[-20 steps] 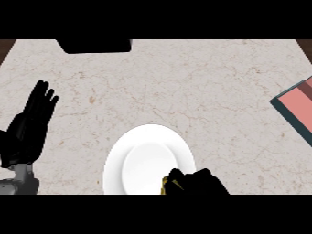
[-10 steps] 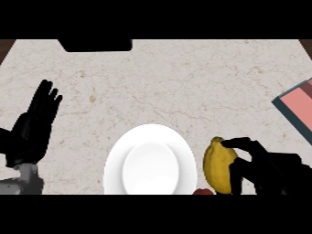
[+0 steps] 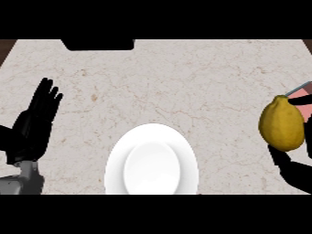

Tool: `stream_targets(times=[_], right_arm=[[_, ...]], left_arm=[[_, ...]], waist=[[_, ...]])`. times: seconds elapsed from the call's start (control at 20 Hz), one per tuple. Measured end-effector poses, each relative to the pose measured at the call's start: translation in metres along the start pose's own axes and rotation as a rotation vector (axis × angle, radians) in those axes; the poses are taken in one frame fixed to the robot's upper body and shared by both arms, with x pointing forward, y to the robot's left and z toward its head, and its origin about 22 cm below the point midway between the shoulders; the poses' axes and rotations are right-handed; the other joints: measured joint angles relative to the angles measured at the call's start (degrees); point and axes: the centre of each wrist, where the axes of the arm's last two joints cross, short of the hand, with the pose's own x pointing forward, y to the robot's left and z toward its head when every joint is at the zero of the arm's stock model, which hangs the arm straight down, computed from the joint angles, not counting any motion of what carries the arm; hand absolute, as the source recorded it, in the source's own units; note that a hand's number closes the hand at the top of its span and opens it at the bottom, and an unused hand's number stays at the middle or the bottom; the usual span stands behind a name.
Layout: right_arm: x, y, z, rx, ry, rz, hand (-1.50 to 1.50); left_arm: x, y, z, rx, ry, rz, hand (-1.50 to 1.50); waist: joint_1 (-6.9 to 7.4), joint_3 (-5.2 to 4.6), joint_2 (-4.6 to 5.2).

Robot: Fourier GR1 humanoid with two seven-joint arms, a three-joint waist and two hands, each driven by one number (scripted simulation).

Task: Pick the lemon from the plate and place it in the cardboard box

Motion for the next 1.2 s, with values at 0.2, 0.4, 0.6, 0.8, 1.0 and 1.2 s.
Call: stream_targets(times=[0.2,0.4,0.6,0.8,1.0,1.2], right_arm=[[-0.035,-0.013,-0.025,-0.019,0.049,0.000,1.50],[-0.074,-0.020,-0.045,-0.045,0.081,0.074,1.50],[-0.114,-0.017,-0.063,-0.042,0.094,0.136,1.50],[-0.151,-0.006,-0.079,-0.013,0.106,0.184,1.50],[-0.182,0.005,-0.083,0.117,0.150,0.329,1.50],[-0.209,0.013,-0.086,0.305,0.242,0.421,-1.50]], left_arm=[[-0.003,0.000,0.000,-0.005,-0.004,0.001,0.00],[-0.002,0.000,0.003,-0.010,0.000,0.004,0.00],[-0.005,0.000,-0.004,-0.017,-0.002,0.001,0.00],[-0.002,-0.002,-0.006,-0.025,-0.003,0.002,0.00],[0.000,-0.008,-0.008,-0.040,-0.008,0.004,0.00],[0.001,-0.010,-0.012,-0.054,-0.011,0.004,0.00]], waist=[[0.33,-0.01,0.00],[0.68,-0.02,0.01],[1.09,-0.05,0.12],[1.47,-0.04,0.18],[2.33,-0.06,0.41],[2.91,-0.05,0.63]])
